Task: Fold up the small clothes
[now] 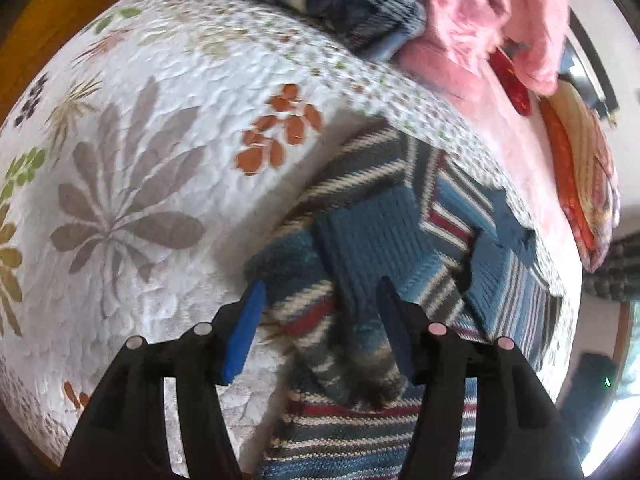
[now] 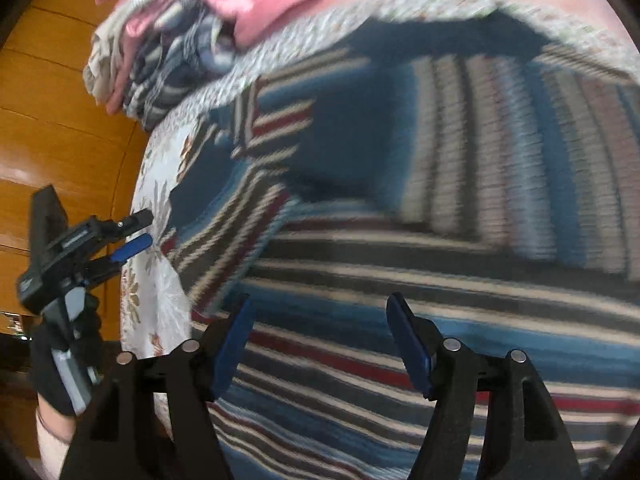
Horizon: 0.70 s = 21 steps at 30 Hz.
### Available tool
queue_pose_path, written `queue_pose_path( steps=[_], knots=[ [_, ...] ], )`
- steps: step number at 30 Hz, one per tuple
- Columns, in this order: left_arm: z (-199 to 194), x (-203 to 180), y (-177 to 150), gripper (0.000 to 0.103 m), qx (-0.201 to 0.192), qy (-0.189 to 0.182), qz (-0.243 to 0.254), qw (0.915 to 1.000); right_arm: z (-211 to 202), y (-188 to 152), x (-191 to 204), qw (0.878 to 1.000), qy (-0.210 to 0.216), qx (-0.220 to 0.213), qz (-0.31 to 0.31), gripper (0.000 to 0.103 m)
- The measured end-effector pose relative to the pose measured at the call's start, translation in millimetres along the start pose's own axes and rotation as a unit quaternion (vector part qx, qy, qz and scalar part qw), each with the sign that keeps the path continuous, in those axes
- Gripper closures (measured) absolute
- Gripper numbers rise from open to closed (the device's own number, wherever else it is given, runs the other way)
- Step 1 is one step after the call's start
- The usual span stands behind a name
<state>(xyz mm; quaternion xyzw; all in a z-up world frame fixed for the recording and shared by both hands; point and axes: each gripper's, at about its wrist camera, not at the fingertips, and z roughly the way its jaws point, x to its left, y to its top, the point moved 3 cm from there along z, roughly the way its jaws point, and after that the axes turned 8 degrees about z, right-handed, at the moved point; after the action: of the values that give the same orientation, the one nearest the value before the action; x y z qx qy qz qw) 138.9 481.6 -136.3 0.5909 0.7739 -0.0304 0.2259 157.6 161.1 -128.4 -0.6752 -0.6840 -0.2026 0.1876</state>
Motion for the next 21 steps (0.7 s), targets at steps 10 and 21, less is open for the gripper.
queue_pose_path(
  steps=[10,21],
  knots=[
    [-29.9,7.8,17.4,0.044,-0.052,-0.008,-0.011,0.9986,68.3,8.5,50.2,0.997,0.032,0.039,0.054,0.042],
    [-30.9,32.8,22.3,0.044,-0.054,-0.015,-0.050,0.9971,6.9,39.7,76.3,0.999,-0.007,-0.028,-0.019,0.092]
  ],
)
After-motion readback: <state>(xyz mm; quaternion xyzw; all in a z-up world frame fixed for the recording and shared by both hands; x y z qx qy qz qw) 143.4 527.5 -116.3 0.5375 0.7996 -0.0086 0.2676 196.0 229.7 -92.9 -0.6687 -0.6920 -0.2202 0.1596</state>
